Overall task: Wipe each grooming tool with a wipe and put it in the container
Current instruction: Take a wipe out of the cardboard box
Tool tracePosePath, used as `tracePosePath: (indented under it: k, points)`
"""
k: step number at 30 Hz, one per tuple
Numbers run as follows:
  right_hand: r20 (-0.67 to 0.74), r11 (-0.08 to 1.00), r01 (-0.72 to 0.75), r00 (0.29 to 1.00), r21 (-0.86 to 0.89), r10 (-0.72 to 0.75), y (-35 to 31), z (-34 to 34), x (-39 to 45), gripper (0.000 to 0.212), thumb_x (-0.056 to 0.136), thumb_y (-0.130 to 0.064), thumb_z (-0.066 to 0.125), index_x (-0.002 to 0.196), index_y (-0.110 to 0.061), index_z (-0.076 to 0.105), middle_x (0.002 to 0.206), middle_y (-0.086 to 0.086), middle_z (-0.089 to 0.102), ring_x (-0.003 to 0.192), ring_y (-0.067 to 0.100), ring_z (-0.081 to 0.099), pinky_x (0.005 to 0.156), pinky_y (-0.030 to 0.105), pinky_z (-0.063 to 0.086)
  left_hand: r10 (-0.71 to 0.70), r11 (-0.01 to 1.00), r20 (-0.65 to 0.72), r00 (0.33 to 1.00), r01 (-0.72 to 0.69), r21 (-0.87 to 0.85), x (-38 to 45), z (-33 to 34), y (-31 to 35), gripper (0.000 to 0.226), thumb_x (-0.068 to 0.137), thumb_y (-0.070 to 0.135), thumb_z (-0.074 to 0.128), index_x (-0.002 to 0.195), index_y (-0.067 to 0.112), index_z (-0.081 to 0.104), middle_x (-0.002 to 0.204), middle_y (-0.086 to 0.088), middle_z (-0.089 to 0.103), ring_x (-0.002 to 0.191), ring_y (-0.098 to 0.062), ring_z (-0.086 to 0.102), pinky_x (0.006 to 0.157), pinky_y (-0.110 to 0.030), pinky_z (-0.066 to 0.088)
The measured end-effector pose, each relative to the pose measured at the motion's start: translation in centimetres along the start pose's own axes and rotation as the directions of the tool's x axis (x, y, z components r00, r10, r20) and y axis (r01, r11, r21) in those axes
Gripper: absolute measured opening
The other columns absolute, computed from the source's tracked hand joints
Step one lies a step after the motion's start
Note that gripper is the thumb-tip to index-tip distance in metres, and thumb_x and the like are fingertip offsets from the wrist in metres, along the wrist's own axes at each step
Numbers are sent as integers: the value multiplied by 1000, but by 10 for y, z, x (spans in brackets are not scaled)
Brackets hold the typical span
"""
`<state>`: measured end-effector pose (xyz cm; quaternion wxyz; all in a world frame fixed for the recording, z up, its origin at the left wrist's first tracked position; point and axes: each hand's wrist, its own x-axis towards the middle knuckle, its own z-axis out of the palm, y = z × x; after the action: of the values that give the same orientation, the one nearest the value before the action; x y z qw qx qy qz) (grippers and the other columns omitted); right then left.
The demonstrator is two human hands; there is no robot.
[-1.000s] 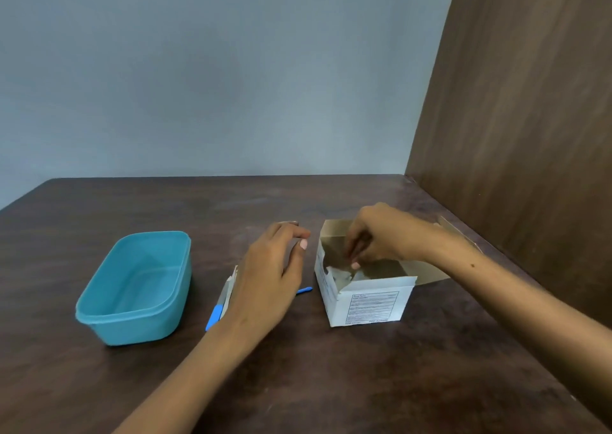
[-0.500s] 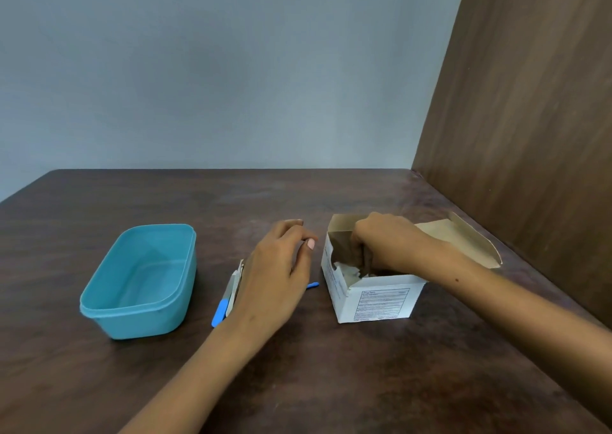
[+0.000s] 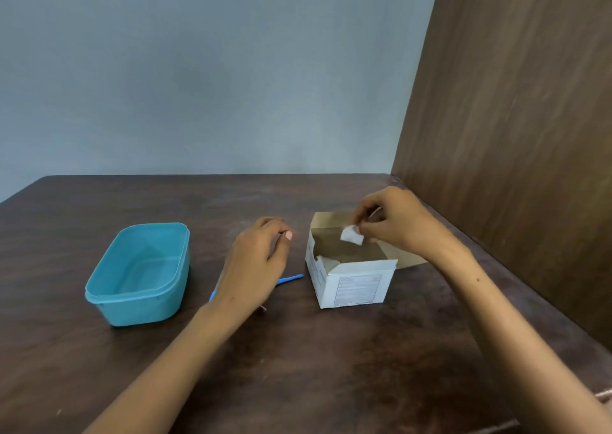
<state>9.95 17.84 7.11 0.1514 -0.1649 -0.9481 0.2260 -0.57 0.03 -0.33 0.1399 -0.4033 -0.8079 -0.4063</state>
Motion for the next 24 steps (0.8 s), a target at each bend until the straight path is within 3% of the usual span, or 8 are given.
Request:
tracePosePath:
  k: [5, 8, 12, 17, 24]
  points:
    - [-210, 970, 109, 976, 219, -62, -34, 13, -10, 11, 79, -1, 67, 86, -9, 71, 78, 3, 67, 76, 17, 66, 76, 36, 57, -77, 995, -45, 996, 74, -73, -9, -22, -3, 21, 95, 13, 50, 104, 9, 68, 107, -5, 68, 100, -16, 61, 80, -19, 40]
    - [-282, 948, 186, 953, 260, -109, -62, 34, -8, 15, 79, 1, 65, 90, -9, 69, 79, 3, 65, 77, 20, 66, 75, 36, 57, -63, 998, -58, 996, 64, 18, -25, -41, -15, 23, 95, 8, 45, 105, 9, 66, 102, -5, 67, 90, -14, 58, 71, -16, 33]
    - [-289, 957, 223, 943, 185, -164, -82, 68, -4, 10, 79, -6, 66, 85, -11, 72, 78, 3, 70, 74, 16, 66, 71, 25, 52, -65, 997, 7, 998, 65, 39, -53, -56, -19, 24, 97, 10, 43, 113, 11, 60, 105, -3, 64, 90, -9, 54, 69, -10, 33]
    - [-305, 958, 244, 933, 151, -190, -78, 109, -4, 7, 81, -16, 71, 78, -10, 70, 76, 6, 71, 72, 20, 66, 69, 33, 53, -130, 990, 64, 990, 125, 67, -74, -57, -27, 33, 96, 5, 41, 126, 12, 52, 120, -4, 59, 110, -13, 53, 82, -9, 30]
    - [-295, 952, 297, 919, 78, -263, -63, 139, -10, 3, 81, -11, 70, 79, -10, 68, 79, 6, 68, 73, 21, 63, 67, 39, 55, -238, 959, 71, 969, 223, 173, -76, -60, -46, 37, 96, 6, 42, 133, 10, 47, 135, -5, 51, 126, -15, 45, 96, -14, 28]
